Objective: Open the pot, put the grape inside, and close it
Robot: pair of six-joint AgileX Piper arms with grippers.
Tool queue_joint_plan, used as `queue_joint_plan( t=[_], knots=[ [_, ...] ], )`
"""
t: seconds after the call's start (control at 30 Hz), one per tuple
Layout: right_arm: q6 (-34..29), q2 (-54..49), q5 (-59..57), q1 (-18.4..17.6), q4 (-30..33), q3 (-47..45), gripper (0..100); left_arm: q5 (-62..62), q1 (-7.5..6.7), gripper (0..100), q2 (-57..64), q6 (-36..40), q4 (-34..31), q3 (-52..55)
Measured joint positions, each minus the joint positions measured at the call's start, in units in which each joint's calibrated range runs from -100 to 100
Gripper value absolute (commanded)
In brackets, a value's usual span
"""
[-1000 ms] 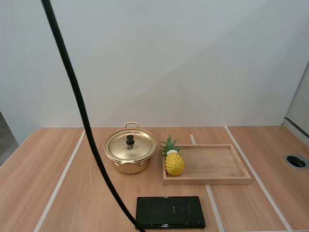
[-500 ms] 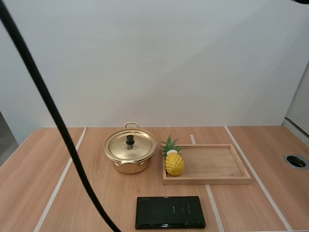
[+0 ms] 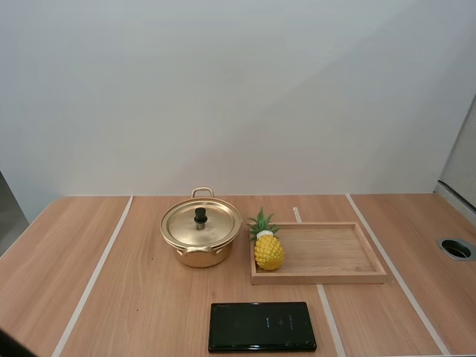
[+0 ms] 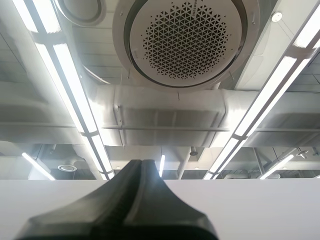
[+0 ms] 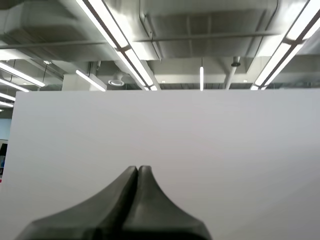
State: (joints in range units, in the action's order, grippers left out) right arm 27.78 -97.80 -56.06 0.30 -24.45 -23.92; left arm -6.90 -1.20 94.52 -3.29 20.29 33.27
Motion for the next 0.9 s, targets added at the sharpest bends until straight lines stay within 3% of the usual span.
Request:
queue_joint_plan(
  t=[0.13,0.3,0.5,0.77,0.9],
  knots=[
    [-0.1,-2.1,-3.2,-0.1,1.4,0.5,0,-0.7,0.00,0,2.1,0.0,0.0,0.3],
    [-4.6,-2.1,-10.3,-0.1,5.3,0.9,0,-1.9,0.00,0,4.1,0.0,0.0,0.3],
    [-7.5,-2.1,-8.5,-0.1,10.7,-0.5,0,-7.8,0.00,0,5.3,0.0,0.0,1.4],
    [-7.9,-2.0,-3.4,-0.1,15.4,-15.7,0,-7.3,0.00,0,5.3,-1.1,0.0,14.4],
    [-7.9,-1.9,0.4,-0.1,17.7,-30.5,0,-4.1,0.00,0,5.1,-1.8,0.0,27.2]
  ],
)
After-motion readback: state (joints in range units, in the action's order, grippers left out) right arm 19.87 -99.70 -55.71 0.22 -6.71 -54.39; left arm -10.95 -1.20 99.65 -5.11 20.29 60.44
